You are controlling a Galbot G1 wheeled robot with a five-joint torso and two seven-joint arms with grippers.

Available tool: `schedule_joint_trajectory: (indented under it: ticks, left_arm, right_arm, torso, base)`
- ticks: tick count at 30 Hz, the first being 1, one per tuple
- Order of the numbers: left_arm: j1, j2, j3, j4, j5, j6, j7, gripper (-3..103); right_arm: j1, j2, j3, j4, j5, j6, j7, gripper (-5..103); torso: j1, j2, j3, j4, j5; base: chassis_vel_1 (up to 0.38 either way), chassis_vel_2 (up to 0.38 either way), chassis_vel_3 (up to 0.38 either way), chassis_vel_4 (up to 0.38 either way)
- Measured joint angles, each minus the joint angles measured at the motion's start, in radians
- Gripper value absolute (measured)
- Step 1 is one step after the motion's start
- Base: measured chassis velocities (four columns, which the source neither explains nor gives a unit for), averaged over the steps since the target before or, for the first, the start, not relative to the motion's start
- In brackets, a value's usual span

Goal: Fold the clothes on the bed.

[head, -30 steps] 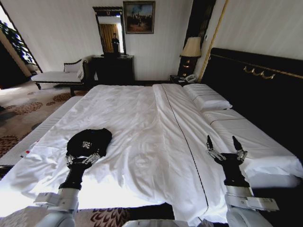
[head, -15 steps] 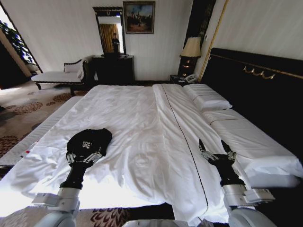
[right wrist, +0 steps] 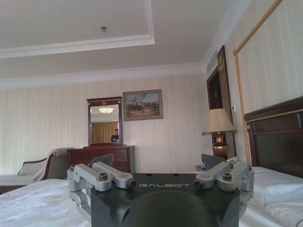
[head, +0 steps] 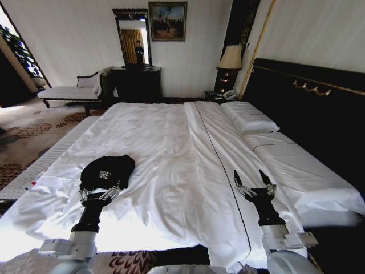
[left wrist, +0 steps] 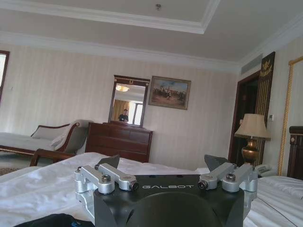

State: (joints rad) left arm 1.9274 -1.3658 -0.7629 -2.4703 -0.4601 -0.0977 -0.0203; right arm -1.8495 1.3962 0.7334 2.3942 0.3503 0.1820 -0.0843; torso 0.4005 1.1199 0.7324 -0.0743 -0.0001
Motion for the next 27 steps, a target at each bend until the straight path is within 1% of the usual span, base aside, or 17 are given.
schedule_joint_trajectory:
  ticks: [5, 18, 27]
  left_arm:
    - [0.0, -0.002, 0.01, 0.001, 0.01, 0.0, 0.0, 100]
    - [0.018, 0.005, -0.009, 0.019, 0.006, -0.02, 0.0, 100]
    - [0.019, 0.002, -0.008, 0.022, 0.009, -0.02, 0.0, 100]
  right_arm:
    - [0.004, 0.007, -0.014, -0.005, -0.011, 0.0, 0.0, 100]
    - [0.008, 0.021, -0.031, -0.011, -0.048, 0.011, -0.013, 100]
    - [0.017, 0.011, -0.03, -0.026, -0.045, 0.016, -0.009, 100]
  torso:
    - [0.0, 0.0, 0.0, 0.0, -0.0002]
    - [0.0, 0.0, 0.0, 0.0, -0.0001]
    - [0.0, 0.0, 0.0, 0.0, 0.0]
  base:
    - [0.0, 0.0, 0.0, 0.0]
    - [0.0, 0.0, 0.0, 0.0]
    - [0.0, 0.0, 0.0, 0.0]
